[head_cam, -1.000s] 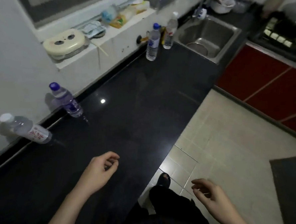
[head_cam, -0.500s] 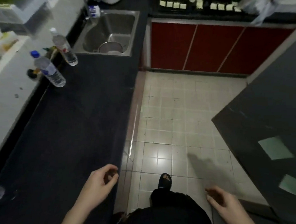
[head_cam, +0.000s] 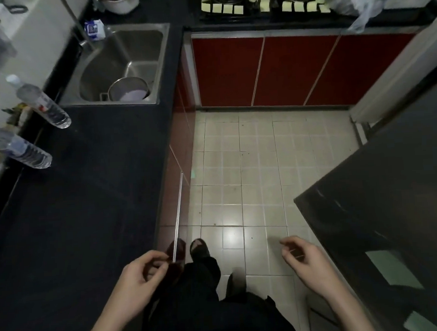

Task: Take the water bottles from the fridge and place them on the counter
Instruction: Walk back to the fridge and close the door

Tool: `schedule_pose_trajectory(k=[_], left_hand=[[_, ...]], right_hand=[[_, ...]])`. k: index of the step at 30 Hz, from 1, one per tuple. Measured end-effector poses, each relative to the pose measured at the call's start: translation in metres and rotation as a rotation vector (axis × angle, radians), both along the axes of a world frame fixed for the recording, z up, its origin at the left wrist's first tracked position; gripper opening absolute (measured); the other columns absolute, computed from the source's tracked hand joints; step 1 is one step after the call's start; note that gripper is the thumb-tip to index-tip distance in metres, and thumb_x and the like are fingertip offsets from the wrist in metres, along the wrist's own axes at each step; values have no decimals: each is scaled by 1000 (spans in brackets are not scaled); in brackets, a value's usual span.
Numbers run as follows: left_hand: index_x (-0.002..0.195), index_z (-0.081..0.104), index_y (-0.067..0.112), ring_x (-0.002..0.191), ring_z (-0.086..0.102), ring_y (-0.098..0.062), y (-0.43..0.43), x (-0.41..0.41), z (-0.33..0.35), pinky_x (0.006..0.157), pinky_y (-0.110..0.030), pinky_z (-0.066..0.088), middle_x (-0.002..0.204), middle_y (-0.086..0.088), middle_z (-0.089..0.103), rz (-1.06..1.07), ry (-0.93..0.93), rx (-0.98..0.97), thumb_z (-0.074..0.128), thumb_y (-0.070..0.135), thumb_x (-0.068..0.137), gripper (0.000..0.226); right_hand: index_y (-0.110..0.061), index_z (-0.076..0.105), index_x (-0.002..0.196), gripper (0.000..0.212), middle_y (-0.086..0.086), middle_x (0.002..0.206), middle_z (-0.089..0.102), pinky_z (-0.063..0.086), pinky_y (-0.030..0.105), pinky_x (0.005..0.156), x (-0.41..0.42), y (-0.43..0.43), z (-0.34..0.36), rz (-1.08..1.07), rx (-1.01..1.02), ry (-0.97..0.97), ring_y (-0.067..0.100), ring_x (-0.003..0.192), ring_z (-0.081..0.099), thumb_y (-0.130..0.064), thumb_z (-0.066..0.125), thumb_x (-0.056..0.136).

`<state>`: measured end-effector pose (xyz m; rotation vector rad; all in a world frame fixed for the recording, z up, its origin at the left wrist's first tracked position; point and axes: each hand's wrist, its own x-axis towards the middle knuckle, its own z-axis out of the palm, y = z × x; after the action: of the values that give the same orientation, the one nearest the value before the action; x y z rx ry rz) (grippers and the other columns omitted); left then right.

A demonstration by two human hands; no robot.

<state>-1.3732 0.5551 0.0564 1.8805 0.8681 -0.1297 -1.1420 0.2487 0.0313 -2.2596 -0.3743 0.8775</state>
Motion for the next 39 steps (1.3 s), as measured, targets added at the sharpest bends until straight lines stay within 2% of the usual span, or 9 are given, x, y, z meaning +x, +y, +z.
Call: schedule_pose_trajectory(k=[4,9,13,16,23,27,30,33,39], left_hand=[[92,73,26,72,67,-19,37,35,-17,65,-20,55,87,-4,74,51,15,-1,69,10,90,16],[92,72,22,61,68,-6,97,96,-28,56,-15,55,79,-5,73,72,25,-28,68,5,90,17],[95,71,31,79,71,-2,143,156,-24,70,-23,59,86,6,75,33,36,-26,67,18,91,14],[96,68,34,87,68,2,178,213,-16,75,-19,55,94,14,72,-55,-6,-5,66,20,91,15],[97,73,25,85,70,-6,232,347,-3,75,-14,56,90,8,75,-239,-96,9,70,11,89,16],[95,72,28,82,70,-5,246,420,-8,68,-9,54,91,11,74,-314,-128,23,70,12,89,18],[96,73,26,82,70,-6,243,470,-12,71,-17,57,91,7,76,-337,-141,53,70,11,90,17],[93,74,19,81,73,-12,235,511,-11,74,-24,57,86,1,77,-290,-126,69,69,3,89,17],[88,73,21,82,74,-8,231,574,-21,67,-6,53,85,4,79,-359,-76,24,66,-5,88,27]], right_hand=[[-25,68,106,14,-7,90,73,55,19,74,36,45,-4,36,-48,-13,7,83,69,-18,64,93],[-27,68,103,10,-9,84,72,49,8,62,84,96,-5,11,-109,-21,6,77,68,-24,64,94],[-36,69,96,6,-9,87,75,52,15,69,117,118,-3,-72,-141,12,3,81,69,-31,65,93],[-36,71,91,12,-9,83,77,52,8,67,130,129,-3,-154,-148,24,-1,78,70,-24,68,92],[-22,75,92,14,-1,78,77,49,6,63,158,134,-11,-451,-144,50,3,66,70,-9,70,90],[-22,75,90,16,3,76,77,54,19,72,192,133,-25,-555,-119,51,10,69,73,-7,71,88],[-21,73,91,17,5,83,76,57,33,82,232,134,-34,-621,-48,80,23,80,74,-5,68,90],[-26,72,91,17,2,85,76,57,31,74,272,137,-36,-696,8,96,25,85,73,-10,67,92],[-26,71,94,16,17,86,73,56,49,83,367,147,-27,-777,135,40,34,81,71,-12,65,93]])
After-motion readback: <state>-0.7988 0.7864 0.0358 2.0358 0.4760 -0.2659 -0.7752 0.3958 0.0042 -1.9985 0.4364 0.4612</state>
